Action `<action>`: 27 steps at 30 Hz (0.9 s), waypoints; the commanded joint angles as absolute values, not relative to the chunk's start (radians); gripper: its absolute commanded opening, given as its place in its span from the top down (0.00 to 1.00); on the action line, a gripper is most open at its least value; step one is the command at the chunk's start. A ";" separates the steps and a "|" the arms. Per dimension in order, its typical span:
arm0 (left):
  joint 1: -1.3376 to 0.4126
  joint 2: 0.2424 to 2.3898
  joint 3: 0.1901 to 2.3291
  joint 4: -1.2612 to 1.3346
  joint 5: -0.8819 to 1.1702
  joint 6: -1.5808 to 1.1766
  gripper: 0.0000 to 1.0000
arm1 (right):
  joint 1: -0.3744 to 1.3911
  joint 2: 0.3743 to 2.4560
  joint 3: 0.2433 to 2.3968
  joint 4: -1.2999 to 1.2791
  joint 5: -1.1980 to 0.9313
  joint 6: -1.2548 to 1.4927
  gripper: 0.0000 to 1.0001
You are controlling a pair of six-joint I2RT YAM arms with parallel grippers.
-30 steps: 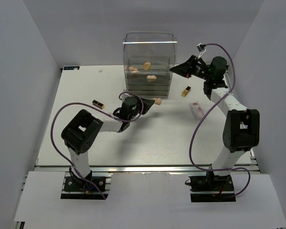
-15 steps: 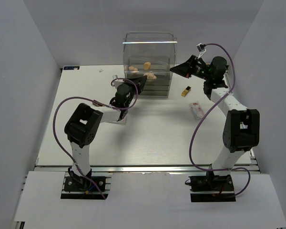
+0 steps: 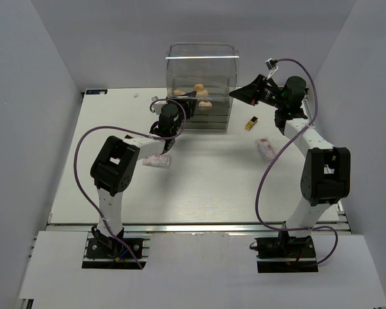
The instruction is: Organize the makeup
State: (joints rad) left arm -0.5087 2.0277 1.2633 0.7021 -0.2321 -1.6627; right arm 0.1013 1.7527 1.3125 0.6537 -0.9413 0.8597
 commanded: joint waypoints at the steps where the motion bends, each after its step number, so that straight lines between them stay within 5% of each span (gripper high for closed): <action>1: -0.505 2.006 1.275 0.657 -0.258 -1.675 0.46 | 0.098 1.694 1.322 0.703 -0.948 0.859 0.78; 4: -0.505 2.006 1.270 0.663 -0.253 -1.675 0.39 | 0.098 1.697 1.318 0.710 -0.945 0.868 0.78; 13: -0.505 1.962 1.253 0.680 -0.193 -1.632 0.42 | 0.098 1.700 1.336 0.695 -0.945 0.859 0.78; 23: -0.546 1.784 1.071 0.618 -0.049 -1.542 1.00 | 0.098 1.698 1.356 0.643 -0.968 0.815 0.78; 27: -0.546 1.706 0.987 0.500 -0.012 -1.416 1.00 | 0.098 1.706 1.351 0.638 -0.962 0.804 0.78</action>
State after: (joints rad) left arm -0.5415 1.8011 1.0359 0.5949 -0.0677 -1.5295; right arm 0.1013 1.7527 1.3128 0.6231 -0.9417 0.8272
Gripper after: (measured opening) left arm 0.013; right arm 0.220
